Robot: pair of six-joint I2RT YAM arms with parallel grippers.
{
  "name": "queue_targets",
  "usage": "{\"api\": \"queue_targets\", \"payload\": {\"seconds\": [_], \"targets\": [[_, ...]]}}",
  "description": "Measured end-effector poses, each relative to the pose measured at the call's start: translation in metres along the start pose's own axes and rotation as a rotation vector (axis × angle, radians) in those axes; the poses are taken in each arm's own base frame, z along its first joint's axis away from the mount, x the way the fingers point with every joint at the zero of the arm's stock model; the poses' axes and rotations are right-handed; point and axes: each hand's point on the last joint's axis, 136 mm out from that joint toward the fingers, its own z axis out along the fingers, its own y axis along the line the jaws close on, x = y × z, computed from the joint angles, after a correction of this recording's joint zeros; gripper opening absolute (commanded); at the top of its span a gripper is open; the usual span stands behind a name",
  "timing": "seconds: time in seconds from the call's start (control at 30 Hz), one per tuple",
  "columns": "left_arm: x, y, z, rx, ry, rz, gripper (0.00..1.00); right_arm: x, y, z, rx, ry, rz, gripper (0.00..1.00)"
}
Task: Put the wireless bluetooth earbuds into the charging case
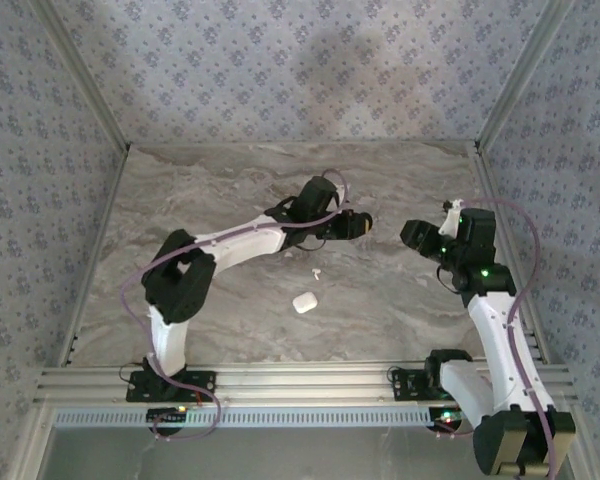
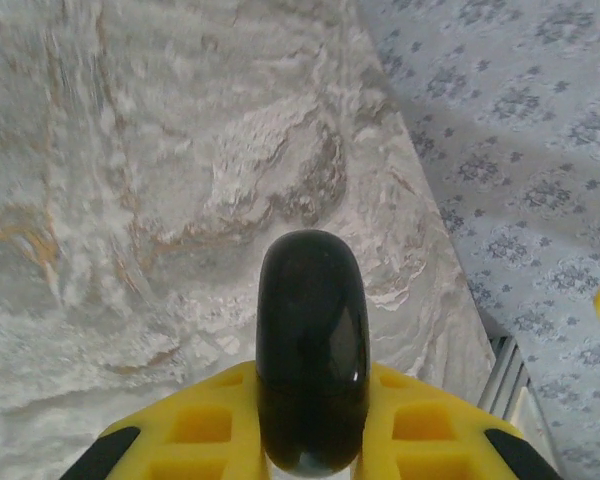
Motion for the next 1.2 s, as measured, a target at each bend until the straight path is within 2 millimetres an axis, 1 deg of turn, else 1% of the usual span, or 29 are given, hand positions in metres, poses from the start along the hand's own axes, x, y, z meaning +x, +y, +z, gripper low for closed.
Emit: {"api": "queue_targets", "payload": {"seconds": [0.1,0.23,0.43,0.53,0.63,0.77,1.0,1.2], "targets": [[0.012,0.003,0.019,-0.026,0.059,-0.086,0.1,0.009,-0.013,-0.005,0.049,0.006,0.057,0.59],[0.025,0.009,0.041,-0.055,0.115,-0.189,0.1,0.014,-0.018,-0.011,0.068,-0.003,0.097,0.59],[0.046,0.025,0.062,-0.106,0.165,-0.301,0.12,0.021,-0.021,-0.013,0.083,0.019,0.122,0.59],[0.053,0.029,0.07,-0.117,0.181,-0.336,0.12,0.022,-0.021,-0.014,0.084,0.021,0.126,0.58],[0.06,0.035,0.075,-0.132,0.192,-0.368,0.14,0.023,-0.021,-0.014,0.084,0.021,0.126,0.58],[0.064,0.037,0.077,-0.145,0.201,-0.39,0.16,0.022,-0.021,-0.015,0.082,0.018,0.132,0.58],[0.066,0.037,0.077,-0.152,0.206,-0.409,0.16,0.022,-0.021,-0.015,0.082,0.017,0.139,0.58],[0.066,0.039,0.077,-0.166,0.198,-0.427,0.2,0.022,-0.02,-0.015,0.081,0.014,0.138,0.58]]}}
